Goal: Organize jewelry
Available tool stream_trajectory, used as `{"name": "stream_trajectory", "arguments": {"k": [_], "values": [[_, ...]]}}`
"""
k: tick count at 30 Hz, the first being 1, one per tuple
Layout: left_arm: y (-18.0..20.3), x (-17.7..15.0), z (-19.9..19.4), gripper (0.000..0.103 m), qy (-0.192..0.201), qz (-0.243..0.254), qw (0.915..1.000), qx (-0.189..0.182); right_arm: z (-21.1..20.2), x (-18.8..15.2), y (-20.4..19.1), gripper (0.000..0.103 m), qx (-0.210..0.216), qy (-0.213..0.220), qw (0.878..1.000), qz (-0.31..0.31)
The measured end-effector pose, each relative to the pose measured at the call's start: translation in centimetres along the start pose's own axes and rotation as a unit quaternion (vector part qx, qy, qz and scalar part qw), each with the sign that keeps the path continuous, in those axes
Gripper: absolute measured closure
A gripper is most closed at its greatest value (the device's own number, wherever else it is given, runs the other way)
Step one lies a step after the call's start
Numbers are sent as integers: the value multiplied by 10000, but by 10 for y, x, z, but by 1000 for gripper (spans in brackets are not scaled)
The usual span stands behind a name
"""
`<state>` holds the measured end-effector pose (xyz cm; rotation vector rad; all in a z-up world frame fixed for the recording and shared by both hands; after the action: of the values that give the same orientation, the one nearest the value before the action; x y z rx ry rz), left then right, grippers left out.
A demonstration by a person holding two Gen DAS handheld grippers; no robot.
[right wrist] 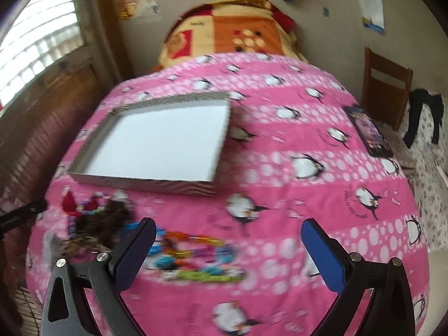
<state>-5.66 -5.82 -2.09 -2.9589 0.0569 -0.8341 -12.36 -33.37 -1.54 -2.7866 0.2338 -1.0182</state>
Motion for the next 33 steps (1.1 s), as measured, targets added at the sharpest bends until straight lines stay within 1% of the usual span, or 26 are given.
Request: {"name": "stream_trajectory", "arguments": {"k": [4, 7, 12, 25, 33], "values": [[5, -2, -9, 57, 103, 53, 9999, -61, 0, -4, -35, 0, 50, -46, 9997, -252], [7, -5, -13, 57, 154, 76, 9998, -118, 1, -7, -52, 0, 103, -91, 9992, -385], [9, -12, -16, 57, 149, 156, 9996, -178, -2, -9, -57, 0, 154, -127, 9989, -428], [7, -22, -18, 57, 136, 140, 9998, -75, 0, -9, -63, 0, 236, -204, 9989, -360], [7, -23, -17, 57, 116, 150, 9998, -85, 2, -9, -66, 0, 278, -236, 9985, -398]]}}
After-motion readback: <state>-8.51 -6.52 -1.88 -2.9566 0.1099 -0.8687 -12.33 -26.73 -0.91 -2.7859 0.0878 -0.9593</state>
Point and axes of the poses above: each gripper's, at about its wrist camera, not at the fingertips, and z roughly the way its jaws point, y to its right, x to its top, the point moved 6 cm from there along z, roughly the way its jaws point, and after that the axes turned 7 degrees about x, right-handed, at the moved point
